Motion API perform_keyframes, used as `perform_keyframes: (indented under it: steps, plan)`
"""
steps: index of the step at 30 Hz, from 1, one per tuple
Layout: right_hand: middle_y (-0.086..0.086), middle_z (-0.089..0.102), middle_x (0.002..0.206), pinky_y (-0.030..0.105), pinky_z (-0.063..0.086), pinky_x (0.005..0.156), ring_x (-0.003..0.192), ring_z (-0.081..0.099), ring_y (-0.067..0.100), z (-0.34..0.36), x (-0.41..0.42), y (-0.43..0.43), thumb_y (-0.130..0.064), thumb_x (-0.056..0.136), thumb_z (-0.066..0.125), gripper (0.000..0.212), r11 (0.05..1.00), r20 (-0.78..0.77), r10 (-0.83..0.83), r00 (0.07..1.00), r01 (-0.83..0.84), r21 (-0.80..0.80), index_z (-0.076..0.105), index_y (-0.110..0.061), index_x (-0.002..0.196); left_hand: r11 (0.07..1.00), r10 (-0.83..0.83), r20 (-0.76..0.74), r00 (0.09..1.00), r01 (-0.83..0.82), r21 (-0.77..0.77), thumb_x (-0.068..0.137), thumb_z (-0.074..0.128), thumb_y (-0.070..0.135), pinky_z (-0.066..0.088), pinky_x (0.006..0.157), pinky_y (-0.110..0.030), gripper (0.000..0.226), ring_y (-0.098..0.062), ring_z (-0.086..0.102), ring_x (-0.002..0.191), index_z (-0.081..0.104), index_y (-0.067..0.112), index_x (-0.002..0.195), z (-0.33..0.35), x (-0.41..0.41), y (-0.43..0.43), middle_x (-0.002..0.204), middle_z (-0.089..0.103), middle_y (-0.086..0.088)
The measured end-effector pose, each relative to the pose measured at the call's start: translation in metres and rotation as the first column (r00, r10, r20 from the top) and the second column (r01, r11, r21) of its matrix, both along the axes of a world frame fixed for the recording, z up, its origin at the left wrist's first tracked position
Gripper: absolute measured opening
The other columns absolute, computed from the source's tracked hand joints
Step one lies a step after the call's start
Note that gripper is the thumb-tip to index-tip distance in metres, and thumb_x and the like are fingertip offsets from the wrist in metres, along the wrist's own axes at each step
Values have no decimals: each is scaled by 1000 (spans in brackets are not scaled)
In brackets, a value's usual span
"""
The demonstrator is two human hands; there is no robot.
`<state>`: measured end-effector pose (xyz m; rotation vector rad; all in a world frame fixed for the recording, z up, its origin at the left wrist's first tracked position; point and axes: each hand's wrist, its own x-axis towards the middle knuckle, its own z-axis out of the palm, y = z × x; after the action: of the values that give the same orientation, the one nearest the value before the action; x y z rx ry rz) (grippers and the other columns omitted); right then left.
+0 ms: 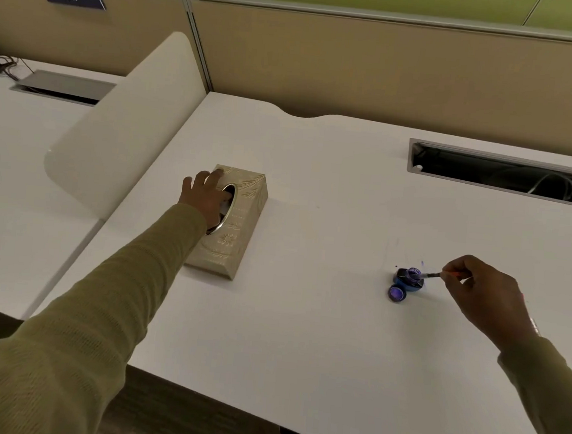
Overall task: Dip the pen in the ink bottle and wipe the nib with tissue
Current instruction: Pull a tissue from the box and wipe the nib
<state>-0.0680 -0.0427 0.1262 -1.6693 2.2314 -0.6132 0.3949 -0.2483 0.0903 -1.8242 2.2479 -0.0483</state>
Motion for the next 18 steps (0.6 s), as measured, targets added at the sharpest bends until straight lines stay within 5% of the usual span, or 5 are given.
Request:
perform_keyframes:
  steps: [12,18]
  plan:
    - [-2,70,80,26,38,59,64,62,16,-4,-1,-4,-14,87,70,8,1000,-8,-1,1000,1,-4,67,-20,84,989,-63,-94,994,49,-138,76,65,8,21,112,-50,42,-33,26,140,65,19,117,-8,1,-5,156,30,-8]
    - [-1,71,81,29,41,63,64,61,13,-5,-2,-6,-14,88,70,7,1000,-6,5,1000,-5,-14,67,-20,85,981,-78,-139,987,51,-185,82,66,16,25,110,-50,25,-34,33,137,71,13,106,-9,1,-9,151,39,-10]
